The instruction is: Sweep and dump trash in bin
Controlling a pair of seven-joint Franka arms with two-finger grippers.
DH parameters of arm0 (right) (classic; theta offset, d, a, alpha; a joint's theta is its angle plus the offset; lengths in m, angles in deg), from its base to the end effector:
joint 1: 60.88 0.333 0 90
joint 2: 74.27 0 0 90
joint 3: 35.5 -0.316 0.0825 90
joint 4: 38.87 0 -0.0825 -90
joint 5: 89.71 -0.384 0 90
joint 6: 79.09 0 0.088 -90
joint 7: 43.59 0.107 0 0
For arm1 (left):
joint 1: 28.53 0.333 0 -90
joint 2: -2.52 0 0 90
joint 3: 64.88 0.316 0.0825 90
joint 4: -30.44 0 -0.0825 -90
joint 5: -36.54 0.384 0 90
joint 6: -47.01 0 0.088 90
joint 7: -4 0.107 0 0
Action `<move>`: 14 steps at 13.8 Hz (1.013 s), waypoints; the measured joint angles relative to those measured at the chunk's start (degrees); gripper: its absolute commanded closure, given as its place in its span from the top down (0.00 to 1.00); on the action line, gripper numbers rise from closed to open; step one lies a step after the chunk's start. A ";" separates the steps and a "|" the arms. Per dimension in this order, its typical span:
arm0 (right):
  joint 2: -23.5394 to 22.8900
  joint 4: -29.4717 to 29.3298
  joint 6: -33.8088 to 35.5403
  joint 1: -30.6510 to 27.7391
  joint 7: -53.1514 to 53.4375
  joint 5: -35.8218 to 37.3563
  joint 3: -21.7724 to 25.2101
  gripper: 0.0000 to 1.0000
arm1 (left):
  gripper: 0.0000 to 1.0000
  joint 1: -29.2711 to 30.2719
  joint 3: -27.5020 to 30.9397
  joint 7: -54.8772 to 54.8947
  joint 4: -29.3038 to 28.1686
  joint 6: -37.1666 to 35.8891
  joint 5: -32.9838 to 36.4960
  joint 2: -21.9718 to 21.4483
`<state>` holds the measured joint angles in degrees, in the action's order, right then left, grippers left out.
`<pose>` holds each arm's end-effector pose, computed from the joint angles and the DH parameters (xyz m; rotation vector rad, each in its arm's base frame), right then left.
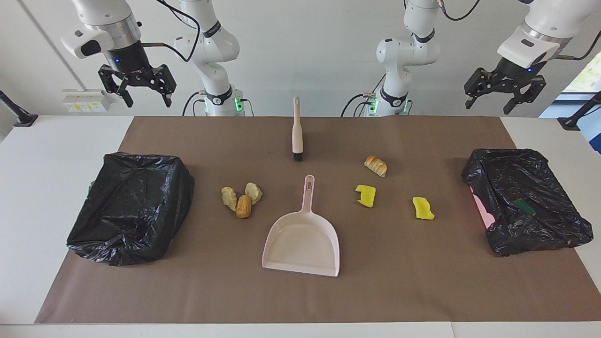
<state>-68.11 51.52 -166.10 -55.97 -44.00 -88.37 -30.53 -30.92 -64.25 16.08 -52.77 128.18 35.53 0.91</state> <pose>0.5151 -0.0061 0.6739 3.1265 0.0072 0.0751 0.5283 -0.0182 0.6813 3.1000 -0.3804 -0.0092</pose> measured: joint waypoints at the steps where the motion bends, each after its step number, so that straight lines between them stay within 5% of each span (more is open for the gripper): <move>1: 0.00 0.04 0.00 0.02 0.00 -0.01 -0.01 1.00 | 1.00 0.00 -0.01 0.00 -0.02 -0.04 0.00 0.00; 8: -0.45 1.28 -0.25 0.56 0.00 -0.03 -0.24 1.00 | 1.00 -0.02 -0.73 0.00 -0.38 -0.07 0.00 -0.22; 14: -7.62 1.27 -8.82 6.66 6.44 -0.10 -0.80 1.00 | 1.00 -0.75 -1.77 -0.02 -0.83 0.03 -0.02 -0.47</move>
<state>-75.73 52.79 -174.92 -49.31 -37.56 -88.47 -31.33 -31.67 -66.02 16.07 -53.60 128.21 35.51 0.44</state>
